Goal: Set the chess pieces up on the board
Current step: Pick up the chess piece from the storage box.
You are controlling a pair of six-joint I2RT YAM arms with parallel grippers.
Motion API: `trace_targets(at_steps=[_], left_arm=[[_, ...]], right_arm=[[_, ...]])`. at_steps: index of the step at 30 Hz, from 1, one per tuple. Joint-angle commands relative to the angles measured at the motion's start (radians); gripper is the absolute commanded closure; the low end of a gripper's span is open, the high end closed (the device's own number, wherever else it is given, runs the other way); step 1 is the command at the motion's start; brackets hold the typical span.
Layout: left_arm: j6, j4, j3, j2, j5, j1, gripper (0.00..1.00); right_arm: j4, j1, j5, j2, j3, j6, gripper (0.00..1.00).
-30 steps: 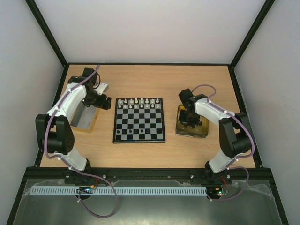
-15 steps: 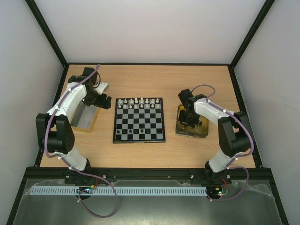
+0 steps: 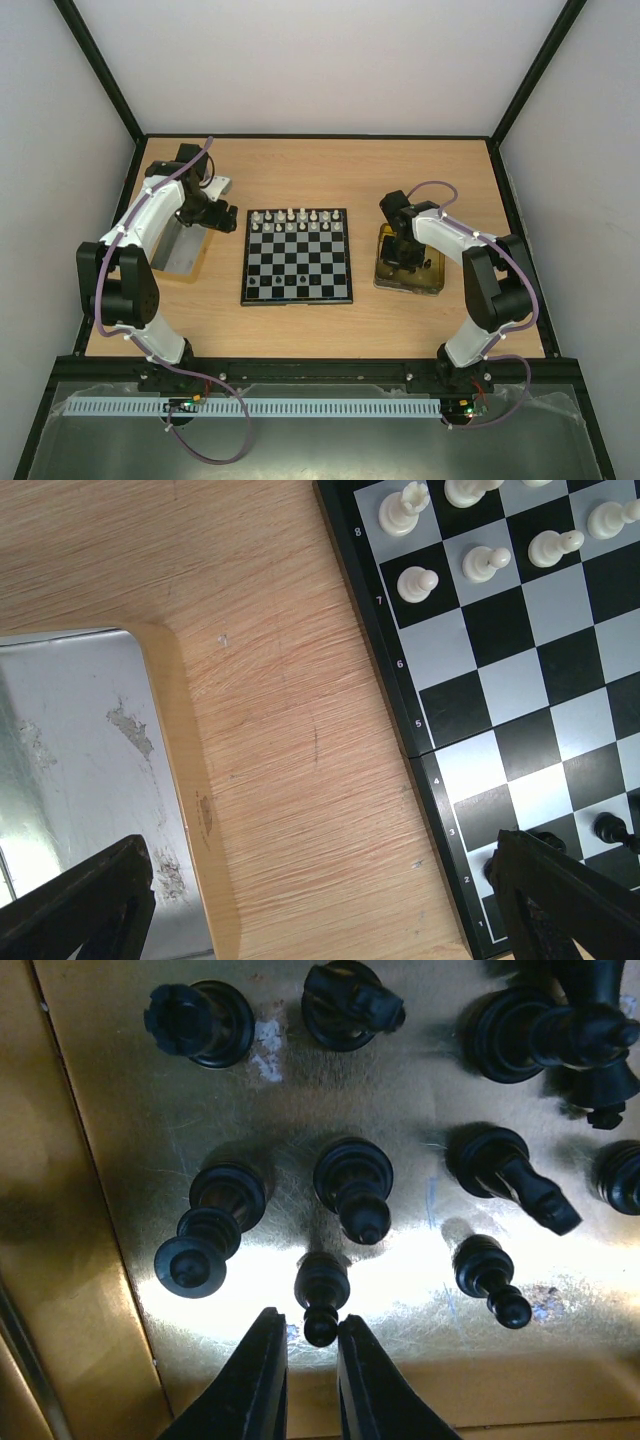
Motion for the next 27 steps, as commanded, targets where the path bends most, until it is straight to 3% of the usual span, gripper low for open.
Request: trace_targets(at_steps=[1, 19, 27], left_arm=[[-0.004, -0.02, 0.035, 0.012, -0.003, -0.005, 0.08], [-0.002, -0.021, 0.022, -0.005, 0.001, -0.005, 0.08], [-0.002, -0.02, 0.022, -0.013, 0.012, -0.005, 0.08]], right_arm=[[0.012, -0.002, 0.026, 0.009, 0.012, -0.011, 0.88], [0.002, -0.002, 0.035, -0.016, 0.005, -0.009, 0.95], [-0.11, 0.0, 0.04, -0.071, 0.087, -0.022, 0.95]])
